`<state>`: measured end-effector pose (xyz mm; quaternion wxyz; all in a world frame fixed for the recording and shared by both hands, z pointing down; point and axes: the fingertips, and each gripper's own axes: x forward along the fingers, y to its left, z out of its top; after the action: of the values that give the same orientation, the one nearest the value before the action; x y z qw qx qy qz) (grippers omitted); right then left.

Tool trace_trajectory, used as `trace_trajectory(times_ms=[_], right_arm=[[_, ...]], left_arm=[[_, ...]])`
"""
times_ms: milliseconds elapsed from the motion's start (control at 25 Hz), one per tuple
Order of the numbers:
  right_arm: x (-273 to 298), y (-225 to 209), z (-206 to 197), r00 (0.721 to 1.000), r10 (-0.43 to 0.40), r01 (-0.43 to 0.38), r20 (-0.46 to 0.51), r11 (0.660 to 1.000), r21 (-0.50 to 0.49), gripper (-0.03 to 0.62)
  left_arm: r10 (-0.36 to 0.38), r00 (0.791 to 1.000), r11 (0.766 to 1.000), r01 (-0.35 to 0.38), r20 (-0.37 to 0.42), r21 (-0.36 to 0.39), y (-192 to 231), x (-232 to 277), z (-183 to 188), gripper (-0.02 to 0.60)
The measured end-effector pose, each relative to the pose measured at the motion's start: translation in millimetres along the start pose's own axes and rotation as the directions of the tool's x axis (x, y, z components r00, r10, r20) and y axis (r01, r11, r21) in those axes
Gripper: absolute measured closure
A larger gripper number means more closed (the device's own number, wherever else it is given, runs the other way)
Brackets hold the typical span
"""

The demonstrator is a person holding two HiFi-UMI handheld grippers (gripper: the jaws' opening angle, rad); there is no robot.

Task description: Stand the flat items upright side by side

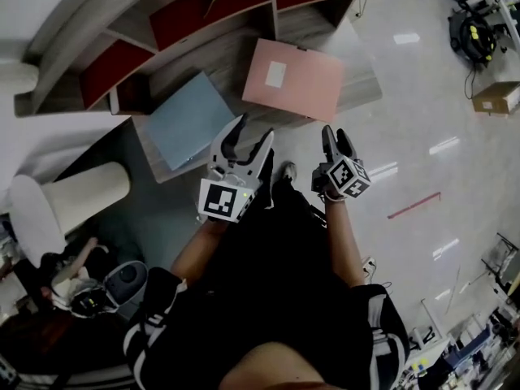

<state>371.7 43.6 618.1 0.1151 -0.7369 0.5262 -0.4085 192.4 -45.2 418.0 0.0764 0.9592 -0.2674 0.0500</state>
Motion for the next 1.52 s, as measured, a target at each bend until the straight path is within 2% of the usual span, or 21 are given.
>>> trace_trajectory(times_ms=[120,280,360,520,840,1120,1200,1320,1520], right_arm=[[15.5,-14.8,-5.4,1.000,-0.016,0.015,0.009,0.999,0.045,0.330],[36.8,-42.1,-21.0,0.999,-0.052,0.052,0.007,0.996,0.068,0.315],[48.6,-53.8,-28.1,0.998,-0.058,0.057,0.002,0.990,0.131,0.303],[62.2,-69.4,-37.6,0.998,-0.058,0.059,-0.009,0.964,0.261,0.295],[91.9,-104.8,-61.9,0.998,-0.063,0.059,-0.010,0.867,0.495,0.256],[108.7,-125.4,-78.0,0.999,-0.039,0.020,0.016,0.776,0.631,0.250],[110.8,-131.4,-81.2,0.999,-0.045,0.024,0.014,0.754,0.656,0.249],[117.3,-134.9,-86.1,0.999,-0.036,0.013,0.019,0.740,0.672,0.244],[125.1,-131.0,-88.8,0.998,0.020,-0.058,0.062,0.685,0.726,0.241]], left_arm=[[-0.011,1.000,1.000,0.010,-0.022,-0.014,8.9,15.4,-7.6,0.367],[-0.039,0.998,0.999,0.037,-0.058,-0.034,13.7,35.7,-36.9,0.365],[-0.050,0.997,0.998,0.047,-0.063,-0.046,16.4,44.9,-49.0,0.364],[-0.061,0.996,0.997,0.057,-0.071,-0.056,17.1,54.6,-50.5,0.362],[-0.076,0.994,0.995,0.070,-0.078,-0.074,18.8,73.3,-61.2,0.357],[-0.077,0.992,0.993,0.068,-0.096,-0.093,18.8,81.5,-73.7,0.354],[-0.079,0.992,0.993,0.070,-0.095,-0.095,17.9,83.6,-75.0,0.353],[-0.084,0.992,0.992,0.074,-0.099,-0.102,18.8,86.4,-79.4,0.353],[-0.084,0.991,0.991,0.073,-0.101,-0.111,23.5,88.5,-85.0,0.350]])
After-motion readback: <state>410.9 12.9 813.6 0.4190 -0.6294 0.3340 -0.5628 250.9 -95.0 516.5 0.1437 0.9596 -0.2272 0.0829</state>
